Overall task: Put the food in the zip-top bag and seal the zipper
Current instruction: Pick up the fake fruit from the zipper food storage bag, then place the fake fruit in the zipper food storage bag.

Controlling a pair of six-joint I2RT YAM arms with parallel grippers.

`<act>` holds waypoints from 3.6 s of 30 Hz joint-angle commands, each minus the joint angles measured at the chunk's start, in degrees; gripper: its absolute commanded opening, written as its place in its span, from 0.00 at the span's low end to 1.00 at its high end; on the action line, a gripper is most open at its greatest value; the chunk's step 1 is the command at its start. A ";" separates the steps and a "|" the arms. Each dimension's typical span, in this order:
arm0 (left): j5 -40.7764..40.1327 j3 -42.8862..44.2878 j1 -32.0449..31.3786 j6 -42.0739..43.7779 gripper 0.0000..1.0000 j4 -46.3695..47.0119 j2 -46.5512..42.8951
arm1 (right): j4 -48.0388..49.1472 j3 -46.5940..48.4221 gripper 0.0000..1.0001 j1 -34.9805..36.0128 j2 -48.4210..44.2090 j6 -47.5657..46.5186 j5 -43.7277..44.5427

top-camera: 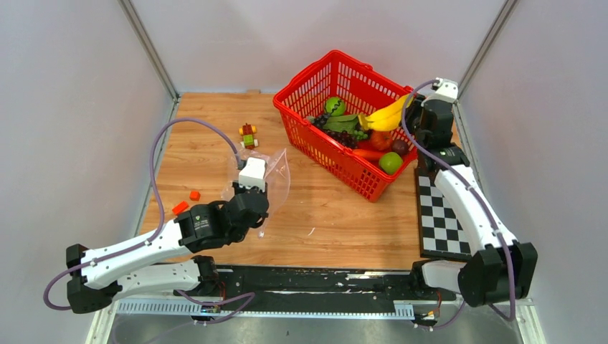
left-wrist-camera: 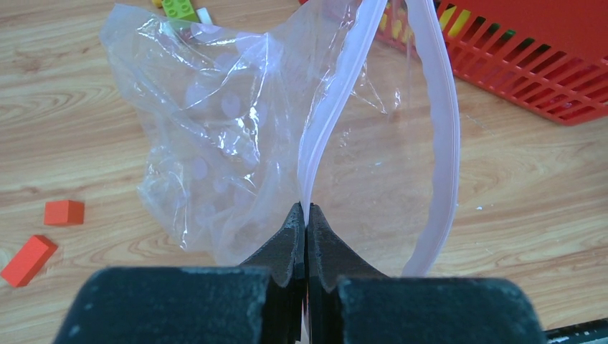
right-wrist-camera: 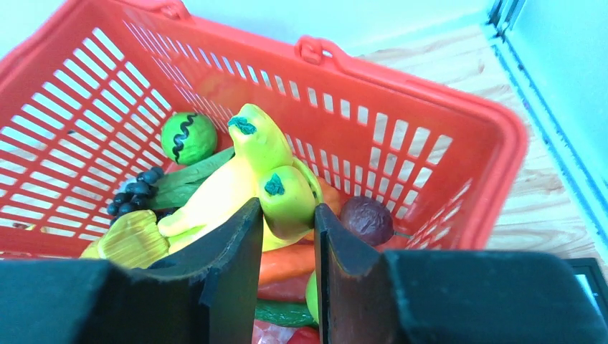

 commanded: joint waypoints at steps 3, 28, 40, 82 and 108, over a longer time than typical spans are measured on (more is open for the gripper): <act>1.60 2.87 0.27 1.20 0.00 3.24 1.29 | -1.70 2.60 0.00 0.00 -9.85 -3.36 -2.03; 8.87 6.24 1.90 2.38 0.00 7.38 6.82 | -6.38 -2.47 0.00 38.70 -20.16 -7.25 -11.05; 11.42 6.90 1.94 0.36 0.00 6.76 5.37 | 3.29 -6.45 0.00 48.86 -16.32 -18.61 9.22; 5.86 2.81 1.98 -6.68 0.00 14.44 -3.34 | 12.05 -2.94 0.15 64.84 -2.93 -3.76 23.13; -4.08 6.62 2.03 -5.10 0.00 2.70 -8.06 | -6.99 3.57 0.66 51.08 -15.00 -5.61 15.59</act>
